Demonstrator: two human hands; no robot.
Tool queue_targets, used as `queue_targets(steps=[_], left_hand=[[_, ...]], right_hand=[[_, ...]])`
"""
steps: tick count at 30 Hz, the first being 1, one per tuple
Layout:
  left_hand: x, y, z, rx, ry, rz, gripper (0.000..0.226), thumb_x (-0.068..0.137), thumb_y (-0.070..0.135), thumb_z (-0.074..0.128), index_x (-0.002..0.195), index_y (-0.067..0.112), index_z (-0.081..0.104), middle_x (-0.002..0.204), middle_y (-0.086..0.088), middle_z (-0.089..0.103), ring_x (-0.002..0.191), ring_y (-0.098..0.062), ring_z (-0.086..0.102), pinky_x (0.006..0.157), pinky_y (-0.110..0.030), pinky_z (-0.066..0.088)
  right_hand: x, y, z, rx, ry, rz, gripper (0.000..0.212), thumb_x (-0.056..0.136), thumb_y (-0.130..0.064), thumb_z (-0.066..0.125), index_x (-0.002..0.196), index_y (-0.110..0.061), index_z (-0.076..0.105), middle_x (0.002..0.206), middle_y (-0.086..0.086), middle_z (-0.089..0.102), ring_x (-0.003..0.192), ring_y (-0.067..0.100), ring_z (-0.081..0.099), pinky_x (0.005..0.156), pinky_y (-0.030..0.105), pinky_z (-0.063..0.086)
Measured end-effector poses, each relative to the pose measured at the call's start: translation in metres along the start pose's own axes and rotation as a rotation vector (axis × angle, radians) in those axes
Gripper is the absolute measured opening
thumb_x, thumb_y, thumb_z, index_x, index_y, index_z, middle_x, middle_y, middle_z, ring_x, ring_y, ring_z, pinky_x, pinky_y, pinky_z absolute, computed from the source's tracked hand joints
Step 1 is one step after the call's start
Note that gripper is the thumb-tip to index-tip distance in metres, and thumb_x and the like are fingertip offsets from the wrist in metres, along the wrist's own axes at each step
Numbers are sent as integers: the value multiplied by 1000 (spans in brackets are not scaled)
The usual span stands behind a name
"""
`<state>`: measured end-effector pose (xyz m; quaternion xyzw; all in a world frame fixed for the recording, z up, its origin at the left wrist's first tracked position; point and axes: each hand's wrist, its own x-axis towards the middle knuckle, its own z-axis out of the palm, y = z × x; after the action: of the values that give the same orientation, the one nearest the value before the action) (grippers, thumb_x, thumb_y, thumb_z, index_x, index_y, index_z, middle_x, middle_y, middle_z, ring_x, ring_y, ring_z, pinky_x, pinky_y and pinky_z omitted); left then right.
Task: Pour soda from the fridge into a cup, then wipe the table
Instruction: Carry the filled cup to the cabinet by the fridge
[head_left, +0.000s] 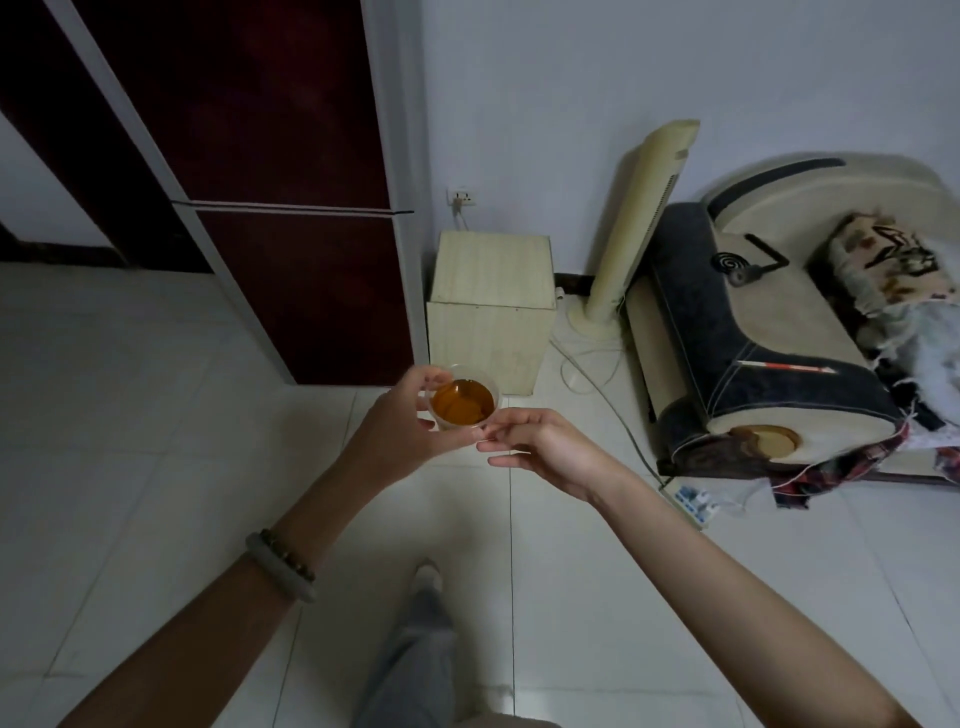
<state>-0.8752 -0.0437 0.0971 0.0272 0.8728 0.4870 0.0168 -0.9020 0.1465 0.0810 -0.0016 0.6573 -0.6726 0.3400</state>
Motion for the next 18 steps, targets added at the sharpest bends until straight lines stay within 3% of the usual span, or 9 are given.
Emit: queue_targets(steps=[7,12,18], left_hand=[[130,-14,-18,-5,-60,20,66,65,38,84,118,25,47,110,12,59,98,-6,60,77,-19,50],[229,-19,-40,-44,-103,13,68,62,37,86,117,34,46,115,13,58,102,-9,61,88,-34,53],[336,-26,-58,-24,-136,58,68,64,39,84,119,37,44,121,13,56,109,-6,56,94,-32,49]], right_hand=[[99,-55,-45,4,41,-19,29,88,7,40,99,-4,65,106,13,63,104,19,62,97,36,48],[171,-109,-73,17,64,-44,26,87,8,42,92,-4,65,101,15,63,104,22,60,98,38,47],[251,-161,-109,52,104,-47,29,87,9,42,91,-5,66,100,15,64,105,25,60,96,37,48]])
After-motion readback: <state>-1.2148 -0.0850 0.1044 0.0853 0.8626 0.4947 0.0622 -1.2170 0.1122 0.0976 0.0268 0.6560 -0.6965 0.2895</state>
